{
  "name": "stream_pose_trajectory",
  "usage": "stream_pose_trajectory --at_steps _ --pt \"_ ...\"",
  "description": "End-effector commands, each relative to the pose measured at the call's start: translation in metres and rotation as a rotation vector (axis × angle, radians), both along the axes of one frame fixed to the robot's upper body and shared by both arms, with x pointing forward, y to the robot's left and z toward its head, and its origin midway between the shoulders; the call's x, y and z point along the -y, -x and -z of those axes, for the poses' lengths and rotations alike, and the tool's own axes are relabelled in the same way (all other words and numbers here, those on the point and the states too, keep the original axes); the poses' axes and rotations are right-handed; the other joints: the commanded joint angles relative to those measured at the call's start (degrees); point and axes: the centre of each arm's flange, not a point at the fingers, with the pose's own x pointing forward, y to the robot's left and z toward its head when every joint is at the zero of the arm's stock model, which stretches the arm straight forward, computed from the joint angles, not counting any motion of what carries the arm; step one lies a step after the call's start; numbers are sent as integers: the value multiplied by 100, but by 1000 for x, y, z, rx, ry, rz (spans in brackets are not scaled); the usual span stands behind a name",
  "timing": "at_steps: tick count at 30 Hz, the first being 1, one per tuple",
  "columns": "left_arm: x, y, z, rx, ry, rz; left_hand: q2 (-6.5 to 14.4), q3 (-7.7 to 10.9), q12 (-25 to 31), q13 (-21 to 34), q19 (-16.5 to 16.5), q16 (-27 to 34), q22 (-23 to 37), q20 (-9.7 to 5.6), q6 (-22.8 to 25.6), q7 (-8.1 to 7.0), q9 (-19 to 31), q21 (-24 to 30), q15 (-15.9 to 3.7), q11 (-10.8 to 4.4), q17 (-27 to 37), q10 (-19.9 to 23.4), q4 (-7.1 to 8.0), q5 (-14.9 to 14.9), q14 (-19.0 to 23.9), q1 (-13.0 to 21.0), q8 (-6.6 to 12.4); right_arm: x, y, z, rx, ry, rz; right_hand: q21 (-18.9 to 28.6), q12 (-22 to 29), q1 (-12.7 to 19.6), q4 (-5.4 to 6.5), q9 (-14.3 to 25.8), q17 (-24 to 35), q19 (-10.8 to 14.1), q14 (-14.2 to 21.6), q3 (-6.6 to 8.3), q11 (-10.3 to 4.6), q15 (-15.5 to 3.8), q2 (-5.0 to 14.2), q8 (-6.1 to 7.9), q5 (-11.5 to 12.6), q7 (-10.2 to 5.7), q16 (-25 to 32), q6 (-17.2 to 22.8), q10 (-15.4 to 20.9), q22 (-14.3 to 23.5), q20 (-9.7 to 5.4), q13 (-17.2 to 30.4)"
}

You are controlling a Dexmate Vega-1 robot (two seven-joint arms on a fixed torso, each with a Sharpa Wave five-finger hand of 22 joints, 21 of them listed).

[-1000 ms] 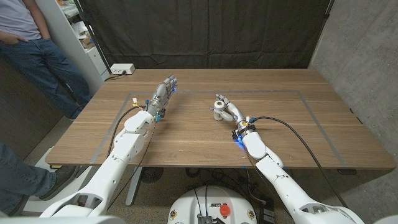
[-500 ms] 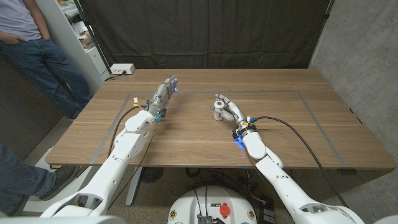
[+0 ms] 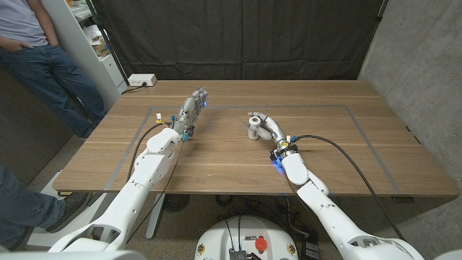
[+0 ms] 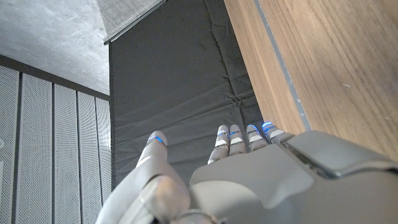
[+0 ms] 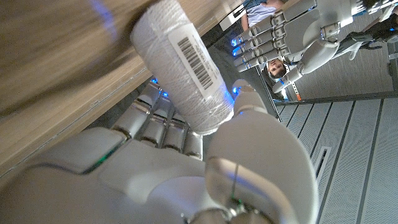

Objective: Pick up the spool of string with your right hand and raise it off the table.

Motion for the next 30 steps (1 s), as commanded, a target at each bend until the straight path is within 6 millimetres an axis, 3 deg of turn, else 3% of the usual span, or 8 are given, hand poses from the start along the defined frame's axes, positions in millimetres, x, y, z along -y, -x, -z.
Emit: stream_pose_trajectory --at_steps 1,9,12,19,30 --pt "2 -2 -1 0 4 2 57 -10 -15 29 -26 21 30 22 30 20 26 20 24 -2 25 -11 14 0 5 24 23 -1 -1 3 0 21 21 156 234 152 -4 25 225 244 395 -78 -61 -550 31 57 -73 8 264 328 303 72 -19 100" --pt "4 -5 0 -4 8 9 59 -11 -13 29 -33 22 30 26 41 15 27 18 28 5 25 -6 14 -1 6 23 23 -1 -1 0 15 18 40 574 777 521 -57 152 973 592 1231 -239 -226 -833 185 157 -262 -149 1122 1044 954 374 -134 340" --pt "4 -7 0 -4 8 10 59 -11 -11 29 -34 21 30 26 47 14 27 18 26 -1 25 -1 14 -1 4 23 24 0 0 -1 23 14 45 743 928 697 -84 259 1330 648 1398 -298 -265 -892 225 291 -336 -204 1491 1411 1096 531 -142 439" --pt "4 -10 -1 -2 10 16 61 -12 -11 30 -36 21 30 26 46 20 27 18 30 -3 25 -3 14 -1 4 24 20 2 5 -4 33 9 49 969 1130 922 -92 403 1759 691 1456 -328 -322 -984 340 380 -424 -215 1865 1615 1305 752 -153 568" --pt "3 -14 -3 -3 8 23 66 -12 -14 30 -36 22 30 26 50 22 28 19 27 -16 25 -10 14 -1 6 25 18 3 9 -9 46 -1 49 1105 1255 996 -77 482 1936 719 1564 -352 -309 -975 376 415 -489 -197 2026 1689 1445 880 -156 642"
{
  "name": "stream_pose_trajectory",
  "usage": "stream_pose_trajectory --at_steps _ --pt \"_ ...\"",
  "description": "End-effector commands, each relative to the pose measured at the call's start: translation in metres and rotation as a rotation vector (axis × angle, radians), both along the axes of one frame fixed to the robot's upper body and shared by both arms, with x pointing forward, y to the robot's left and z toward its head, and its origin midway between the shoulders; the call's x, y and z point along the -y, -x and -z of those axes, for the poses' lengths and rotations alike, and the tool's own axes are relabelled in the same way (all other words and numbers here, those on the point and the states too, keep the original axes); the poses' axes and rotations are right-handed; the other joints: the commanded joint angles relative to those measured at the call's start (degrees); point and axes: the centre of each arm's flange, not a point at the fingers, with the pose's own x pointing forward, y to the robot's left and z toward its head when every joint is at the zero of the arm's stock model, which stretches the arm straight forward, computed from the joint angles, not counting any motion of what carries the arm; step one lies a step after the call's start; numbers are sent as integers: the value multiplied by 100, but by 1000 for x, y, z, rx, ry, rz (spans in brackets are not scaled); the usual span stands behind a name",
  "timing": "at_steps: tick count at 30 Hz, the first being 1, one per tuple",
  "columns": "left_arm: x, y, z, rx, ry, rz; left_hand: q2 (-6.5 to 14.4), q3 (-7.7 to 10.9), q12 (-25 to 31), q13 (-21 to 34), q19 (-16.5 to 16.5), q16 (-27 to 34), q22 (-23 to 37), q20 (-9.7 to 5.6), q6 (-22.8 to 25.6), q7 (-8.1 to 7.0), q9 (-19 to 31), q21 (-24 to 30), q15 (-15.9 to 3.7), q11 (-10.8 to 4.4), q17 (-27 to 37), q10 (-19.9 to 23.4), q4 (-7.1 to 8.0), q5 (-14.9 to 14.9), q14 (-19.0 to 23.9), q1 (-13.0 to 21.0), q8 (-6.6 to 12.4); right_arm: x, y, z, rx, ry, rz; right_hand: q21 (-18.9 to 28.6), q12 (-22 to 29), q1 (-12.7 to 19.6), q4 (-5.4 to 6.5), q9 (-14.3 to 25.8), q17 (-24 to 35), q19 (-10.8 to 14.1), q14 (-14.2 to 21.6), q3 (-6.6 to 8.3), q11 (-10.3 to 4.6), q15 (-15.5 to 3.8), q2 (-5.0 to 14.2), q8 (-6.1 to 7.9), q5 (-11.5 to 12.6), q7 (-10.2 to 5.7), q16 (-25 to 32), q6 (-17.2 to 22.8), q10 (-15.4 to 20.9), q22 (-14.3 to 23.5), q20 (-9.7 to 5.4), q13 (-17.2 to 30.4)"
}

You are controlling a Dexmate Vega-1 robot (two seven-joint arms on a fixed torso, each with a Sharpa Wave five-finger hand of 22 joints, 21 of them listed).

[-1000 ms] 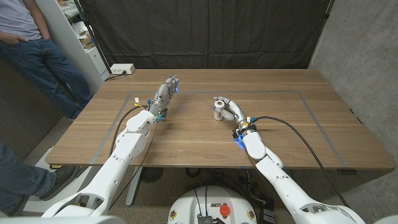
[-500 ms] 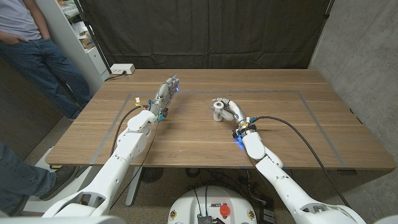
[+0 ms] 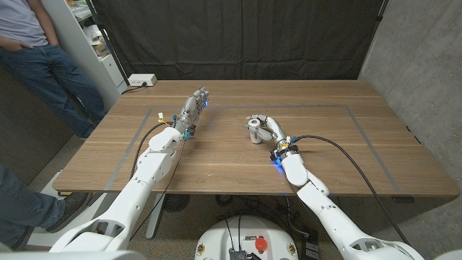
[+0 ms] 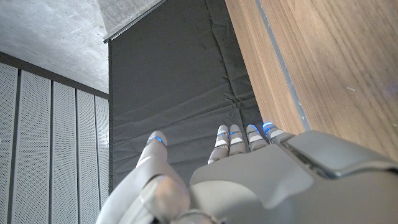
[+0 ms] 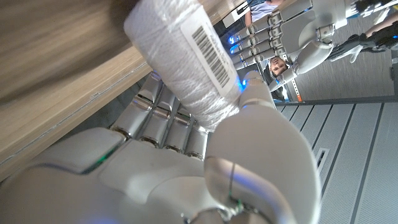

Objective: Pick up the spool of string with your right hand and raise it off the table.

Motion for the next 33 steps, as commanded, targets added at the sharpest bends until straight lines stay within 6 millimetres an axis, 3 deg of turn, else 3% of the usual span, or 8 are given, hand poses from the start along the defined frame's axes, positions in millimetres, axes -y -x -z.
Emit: stream_pose_trajectory --at_steps 1,33 --pt "0 -4 -2 0 -3 8 66 -12 -15 30 -14 22 29 8 53 23 28 19 32 -14 25 -12 14 -1 6 26 18 1 4 -8 21 -12 4 86 89 385 -4 41 91 51 78 -24 21 -841 321 35 -27 -23 74 105 88 62 -50 42" --pt "5 -7 -7 0 -22 15 77 -14 -13 30 -13 22 30 5 60 30 28 22 28 -7 25 -7 13 -2 7 31 11 5 18 -29 85 -32 -6 348 234 474 37 185 281 39 169 -39 35 -846 405 63 -160 24 138 204 226 320 -61 96"
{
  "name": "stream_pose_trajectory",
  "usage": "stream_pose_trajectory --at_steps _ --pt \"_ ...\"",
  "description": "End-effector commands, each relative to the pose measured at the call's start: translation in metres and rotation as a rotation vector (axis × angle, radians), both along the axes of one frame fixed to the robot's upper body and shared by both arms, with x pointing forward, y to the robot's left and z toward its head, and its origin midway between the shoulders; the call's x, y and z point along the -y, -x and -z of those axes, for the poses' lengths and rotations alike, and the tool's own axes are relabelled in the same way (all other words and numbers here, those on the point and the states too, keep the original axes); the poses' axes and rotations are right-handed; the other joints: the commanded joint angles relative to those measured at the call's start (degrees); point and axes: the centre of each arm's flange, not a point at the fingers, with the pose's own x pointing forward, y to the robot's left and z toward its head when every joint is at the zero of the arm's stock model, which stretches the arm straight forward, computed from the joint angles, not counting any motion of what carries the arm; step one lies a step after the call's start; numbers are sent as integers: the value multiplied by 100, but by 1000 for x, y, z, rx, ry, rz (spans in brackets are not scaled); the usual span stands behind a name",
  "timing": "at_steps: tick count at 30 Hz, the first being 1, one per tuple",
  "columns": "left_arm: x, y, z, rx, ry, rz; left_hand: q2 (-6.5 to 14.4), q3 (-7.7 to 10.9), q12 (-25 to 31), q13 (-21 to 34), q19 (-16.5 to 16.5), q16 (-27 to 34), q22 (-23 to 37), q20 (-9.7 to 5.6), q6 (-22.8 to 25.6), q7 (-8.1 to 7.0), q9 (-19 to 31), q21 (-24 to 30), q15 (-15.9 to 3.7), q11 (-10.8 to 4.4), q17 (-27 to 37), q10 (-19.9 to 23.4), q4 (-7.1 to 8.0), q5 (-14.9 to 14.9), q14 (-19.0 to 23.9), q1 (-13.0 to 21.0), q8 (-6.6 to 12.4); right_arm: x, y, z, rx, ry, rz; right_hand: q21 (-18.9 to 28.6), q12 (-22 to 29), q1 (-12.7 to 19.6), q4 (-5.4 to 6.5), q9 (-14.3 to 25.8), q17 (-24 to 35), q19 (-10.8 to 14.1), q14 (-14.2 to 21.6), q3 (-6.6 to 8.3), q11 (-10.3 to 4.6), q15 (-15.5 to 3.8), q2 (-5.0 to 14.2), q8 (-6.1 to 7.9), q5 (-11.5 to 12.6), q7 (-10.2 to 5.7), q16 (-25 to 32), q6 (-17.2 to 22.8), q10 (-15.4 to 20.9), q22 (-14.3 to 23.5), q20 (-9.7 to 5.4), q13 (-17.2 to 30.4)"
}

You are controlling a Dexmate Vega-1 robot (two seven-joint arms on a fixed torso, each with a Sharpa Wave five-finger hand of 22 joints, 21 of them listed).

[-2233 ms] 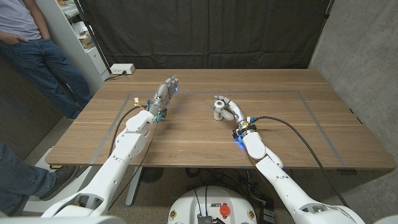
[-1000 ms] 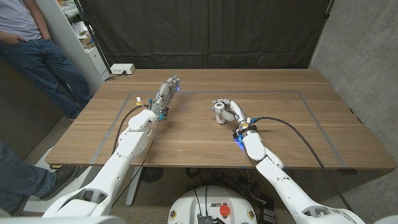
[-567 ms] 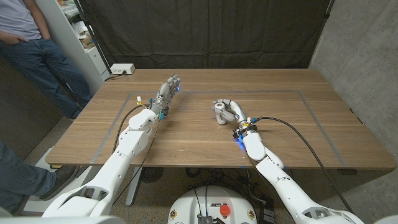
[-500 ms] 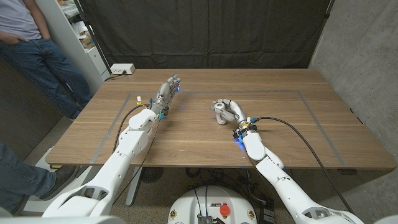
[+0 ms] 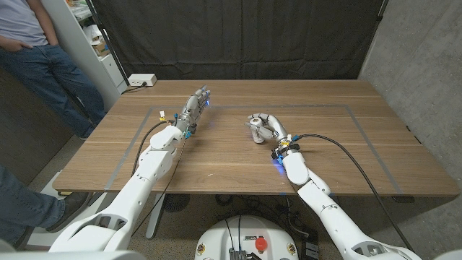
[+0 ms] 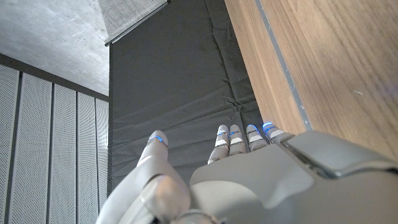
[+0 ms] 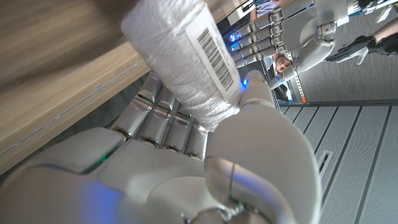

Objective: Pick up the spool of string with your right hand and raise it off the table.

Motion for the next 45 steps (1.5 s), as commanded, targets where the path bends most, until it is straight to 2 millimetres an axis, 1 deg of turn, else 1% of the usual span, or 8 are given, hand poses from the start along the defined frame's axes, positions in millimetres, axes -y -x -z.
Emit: stream_pose_trajectory --at_steps 1,9,15,28,34,45 --pt "2 0 -3 0 -9 3 46 -14 -12 30 -14 21 30 6 40 11 28 22 30 -6 25 -3 12 -2 6 0 11 2 7 -9 29 -14 -17 56 30 461 14 28 22 36 67 0 -12 -790 421 47 -15 -25 6 87 68 52 -58 -9" --pt "4 0 -4 6 -14 4 49 -14 -13 30 -16 22 30 9 44 7 28 22 29 -7 26 -5 12 -3 7 1 11 3 13 -16 37 -28 -35 112 31 483 14 57 37 32 96 6 -8 -789 435 51 -45 -26 -7 108 112 105 -57 -49" --pt "6 0 -3 8 -9 11 51 -14 -12 30 -20 21 30 8 46 7 29 20 30 -6 26 -2 12 -3 5 2 10 5 16 -21 46 -34 -43 161 42 505 16 77 43 45 111 19 30 -795 461 41 -66 -19 -27 98 174 143 -69 -80" --pt "7 1 -6 16 -16 10 60 -10 -12 30 -16 21 30 10 48 8 29 23 30 -4 25 -3 10 -3 6 9 9 6 22 -31 73 -29 -51 238 42 521 29 107 72 81 179 21 32 -788 487 11 -126 4 -36 76 249 170 -87 -149" --pt "8 1 -7 19 -14 13 80 1 -10 30 -20 21 29 12 56 6 29 21 31 -4 24 2 8 -2 5 24 11 7 25 -37 81 -31 -61 276 42 536 29 121 93 109 225 20 10 -793 495 3 -155 24 -22 85 275 177 -83 -176" --pt "10 2 -10 23 -19 15 108 18 -13 30 -23 21 29 12 54 9 29 21 30 1 23 -3 3 -3 7 45 9 5 29 -48 102 -40 -88 322 65 571 25 135 123 118 272 22 17 -803 522 -12 -202 12 -1 102 331 187 -89 -194"
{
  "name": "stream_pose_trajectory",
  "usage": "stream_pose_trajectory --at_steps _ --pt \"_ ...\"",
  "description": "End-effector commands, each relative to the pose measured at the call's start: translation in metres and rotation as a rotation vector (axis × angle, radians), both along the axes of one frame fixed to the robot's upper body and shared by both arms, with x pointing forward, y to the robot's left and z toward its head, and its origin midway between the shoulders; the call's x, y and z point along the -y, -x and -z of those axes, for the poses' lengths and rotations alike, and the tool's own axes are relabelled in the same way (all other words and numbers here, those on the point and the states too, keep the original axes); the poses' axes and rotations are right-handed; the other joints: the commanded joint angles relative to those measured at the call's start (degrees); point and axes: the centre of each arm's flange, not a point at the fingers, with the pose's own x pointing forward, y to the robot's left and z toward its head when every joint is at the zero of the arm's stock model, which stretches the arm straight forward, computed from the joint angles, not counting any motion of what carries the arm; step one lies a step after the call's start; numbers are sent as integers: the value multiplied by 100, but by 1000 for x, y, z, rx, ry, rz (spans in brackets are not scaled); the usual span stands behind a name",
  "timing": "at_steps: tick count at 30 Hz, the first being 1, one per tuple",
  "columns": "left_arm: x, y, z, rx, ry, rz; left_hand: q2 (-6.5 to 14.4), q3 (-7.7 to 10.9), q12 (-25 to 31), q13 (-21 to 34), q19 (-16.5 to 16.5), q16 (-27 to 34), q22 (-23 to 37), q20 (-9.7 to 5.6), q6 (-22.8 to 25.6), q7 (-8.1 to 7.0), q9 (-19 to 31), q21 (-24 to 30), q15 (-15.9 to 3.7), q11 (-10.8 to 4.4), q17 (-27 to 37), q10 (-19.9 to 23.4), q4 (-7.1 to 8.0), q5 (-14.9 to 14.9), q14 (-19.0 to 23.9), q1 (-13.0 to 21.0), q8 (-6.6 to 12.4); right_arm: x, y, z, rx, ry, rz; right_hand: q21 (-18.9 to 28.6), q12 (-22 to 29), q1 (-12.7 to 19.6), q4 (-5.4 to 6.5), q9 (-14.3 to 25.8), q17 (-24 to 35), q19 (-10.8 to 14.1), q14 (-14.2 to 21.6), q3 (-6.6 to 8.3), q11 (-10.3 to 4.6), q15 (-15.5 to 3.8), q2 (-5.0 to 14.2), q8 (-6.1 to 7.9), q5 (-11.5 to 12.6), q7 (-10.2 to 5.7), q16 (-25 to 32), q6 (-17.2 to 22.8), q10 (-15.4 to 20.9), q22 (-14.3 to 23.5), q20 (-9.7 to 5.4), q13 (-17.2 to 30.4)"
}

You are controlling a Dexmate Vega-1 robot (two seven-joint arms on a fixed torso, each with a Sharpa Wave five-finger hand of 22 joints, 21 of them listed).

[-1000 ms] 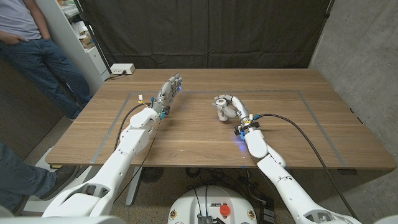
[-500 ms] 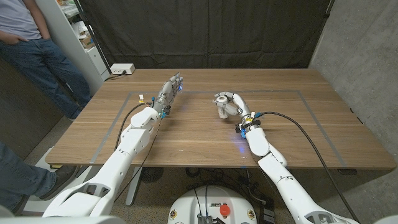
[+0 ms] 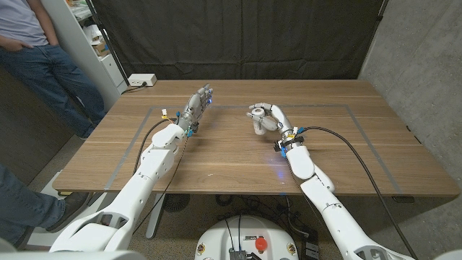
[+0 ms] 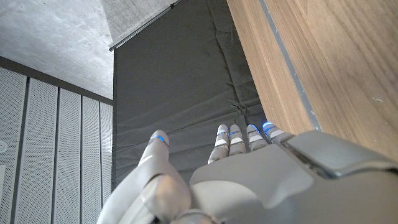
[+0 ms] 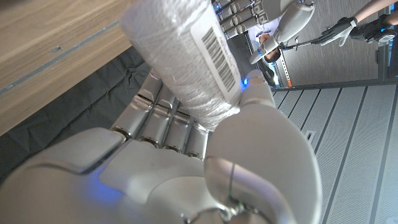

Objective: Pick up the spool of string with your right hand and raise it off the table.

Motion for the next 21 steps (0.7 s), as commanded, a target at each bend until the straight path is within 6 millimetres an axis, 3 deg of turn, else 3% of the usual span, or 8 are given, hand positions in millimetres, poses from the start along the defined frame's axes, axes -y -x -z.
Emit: stream_pose_trajectory --at_steps 1,21 --pt "2 1 -4 9 -8 4 42 19 -12 30 -21 20 29 10 22 19 29 22 32 5 23 0 3 -3 7 25 8 -1 6 -12 27 -9 -27 72 53 543 24 34 36 62 53 22 -53 -770 554 -9 -19 18 45 31 120 16 -72 3" --pt "5 -1 -4 1 -22 16 69 37 -13 30 -23 20 29 13 30 28 29 22 32 -9 21 -1 -6 -9 8 54 8 4 15 -34 62 -14 -30 157 74 601 21 55 104 78 114 9 -55 -769 588 -55 -107 22 109 36 138 28 -82 -6"
